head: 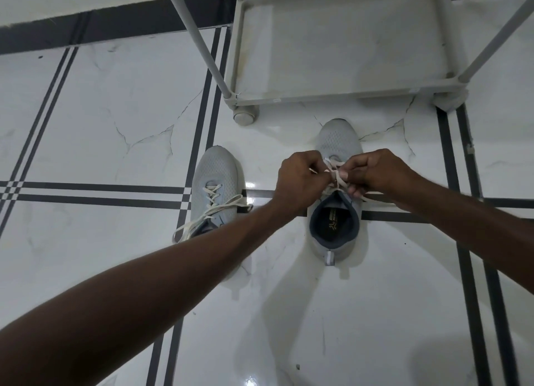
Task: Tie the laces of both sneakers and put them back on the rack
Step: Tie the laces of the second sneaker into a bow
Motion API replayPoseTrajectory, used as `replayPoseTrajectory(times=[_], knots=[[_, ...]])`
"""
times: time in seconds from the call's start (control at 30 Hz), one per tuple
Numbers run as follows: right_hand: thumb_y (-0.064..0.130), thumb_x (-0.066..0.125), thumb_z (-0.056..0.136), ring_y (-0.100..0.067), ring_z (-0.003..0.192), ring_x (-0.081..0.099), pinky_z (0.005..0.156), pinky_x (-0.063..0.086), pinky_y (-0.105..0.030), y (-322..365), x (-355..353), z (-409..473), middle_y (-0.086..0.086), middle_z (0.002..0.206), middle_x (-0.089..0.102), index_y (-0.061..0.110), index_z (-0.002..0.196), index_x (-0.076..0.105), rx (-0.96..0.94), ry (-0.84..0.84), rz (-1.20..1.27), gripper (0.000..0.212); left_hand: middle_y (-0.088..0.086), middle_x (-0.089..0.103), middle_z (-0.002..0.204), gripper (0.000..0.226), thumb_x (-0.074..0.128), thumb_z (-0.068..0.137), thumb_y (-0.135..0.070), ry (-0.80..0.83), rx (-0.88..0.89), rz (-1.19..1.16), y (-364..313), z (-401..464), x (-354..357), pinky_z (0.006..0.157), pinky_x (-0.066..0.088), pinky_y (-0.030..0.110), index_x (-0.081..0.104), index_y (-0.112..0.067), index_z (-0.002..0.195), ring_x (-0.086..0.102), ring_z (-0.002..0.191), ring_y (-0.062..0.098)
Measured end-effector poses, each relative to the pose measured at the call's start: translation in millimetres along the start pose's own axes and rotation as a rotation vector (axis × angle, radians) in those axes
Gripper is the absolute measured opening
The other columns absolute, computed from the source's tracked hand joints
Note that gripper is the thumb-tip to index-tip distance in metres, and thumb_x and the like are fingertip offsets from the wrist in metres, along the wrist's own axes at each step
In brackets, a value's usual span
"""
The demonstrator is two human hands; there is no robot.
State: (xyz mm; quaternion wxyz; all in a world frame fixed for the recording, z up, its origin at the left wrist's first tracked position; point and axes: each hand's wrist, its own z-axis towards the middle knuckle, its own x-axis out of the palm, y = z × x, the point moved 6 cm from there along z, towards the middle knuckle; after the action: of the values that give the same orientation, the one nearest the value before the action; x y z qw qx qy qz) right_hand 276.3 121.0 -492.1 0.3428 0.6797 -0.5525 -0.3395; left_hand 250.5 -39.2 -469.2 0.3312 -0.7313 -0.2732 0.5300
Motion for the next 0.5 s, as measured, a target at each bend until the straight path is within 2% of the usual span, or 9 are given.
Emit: replayPoseTrajectory(times=[0.07,0.13,0.2,0.27,0.3,0.43,0.5], knots=[[0.004,0.074,0.083,-0.018,0.049,0.067,0.051,0.056,-0.022,-1.1,-7.8,0.5,-0.015,0.062,0.071,-0.001,0.084,0.073,-0.055,-0.095,-0.130,0.004,0.008,0.072,0.068,0.014,0.074,0.073,-0.009,-0.034,-0.133,-0.083,13.1,0.6,-10.1,0.065,0.061,0.039,0.064,-0.011,0.063,0.071,0.067,0.027],[0.003,0.075,0.082,-0.016,0.049,0.070,0.048,0.056,-0.020,-4.4,-20.6,-0.6,-0.011,0.062,0.073,0.002,0.079,0.073,-0.103,-0.212,-0.306,0.005,0.018,0.073,0.069,0.011,0.074,0.073,-0.002,-0.087,-0.295,-0.159,36.7,0.6,-25.7,0.066,0.063,0.048,0.065,-0.004,0.066,0.071,0.061,0.031],[0.004,0.076,0.082,-0.017,0.050,0.071,0.049,0.057,-0.020,-13.5,-28.8,-5.3,-0.009,0.061,0.073,0.003,0.075,0.072,-0.086,-0.261,-0.367,0.008,0.022,0.070,0.067,0.010,0.074,0.077,0.003,-0.053,-0.453,-0.281,55.0,-8.9,-32.9,0.060,0.063,0.043,0.065,0.006,0.076,0.067,0.048,0.022],[0.003,0.075,0.082,-0.020,0.052,0.072,0.050,0.058,-0.020,-20.0,-27.4,-7.0,-0.009,0.061,0.073,0.005,0.073,0.071,-0.083,-0.258,-0.432,0.011,0.019,0.067,0.065,0.009,0.072,0.080,0.007,-0.007,-0.543,-0.363,61.1,-16.7,-32.3,0.051,0.061,0.031,0.063,0.006,0.082,0.064,0.040,0.015],[0.002,0.074,0.083,-0.021,0.053,0.072,0.051,0.058,-0.021,-22.0,-25.2,-7.2,-0.009,0.061,0.073,0.006,0.071,0.071,-0.086,-0.257,-0.454,0.012,0.018,0.066,0.065,0.008,0.071,0.081,0.009,-0.006,-0.564,-0.385,61.7,-17.8,-30.9,0.051,0.061,0.029,0.063,0.006,0.083,0.064,0.040,0.015],[0.004,0.072,0.083,-0.020,0.053,0.071,0.058,0.060,-0.029,-14.4,-23.6,-6.7,-0.006,0.061,0.072,0.010,0.069,0.070,-0.163,-0.323,-0.569,0.015,0.018,0.069,0.067,0.010,0.068,0.082,0.009,-0.028,-0.561,-0.364,63.9,-9.9,-34.0,0.063,0.063,0.041,0.062,0.004,0.076,0.065,0.052,0.026],[0.007,0.069,0.085,-0.017,0.057,0.067,0.060,0.054,-0.026,-7.7,-23.4,-8.6,-0.003,0.064,0.071,0.011,0.072,0.071,-0.244,-0.311,-0.696,0.013,0.019,0.071,0.074,0.013,0.072,0.081,0.005,0.025,-0.501,-0.347,65.6,-5.9,-35.6,0.064,0.064,0.038,0.061,0.001,0.076,0.069,0.060,0.027]])
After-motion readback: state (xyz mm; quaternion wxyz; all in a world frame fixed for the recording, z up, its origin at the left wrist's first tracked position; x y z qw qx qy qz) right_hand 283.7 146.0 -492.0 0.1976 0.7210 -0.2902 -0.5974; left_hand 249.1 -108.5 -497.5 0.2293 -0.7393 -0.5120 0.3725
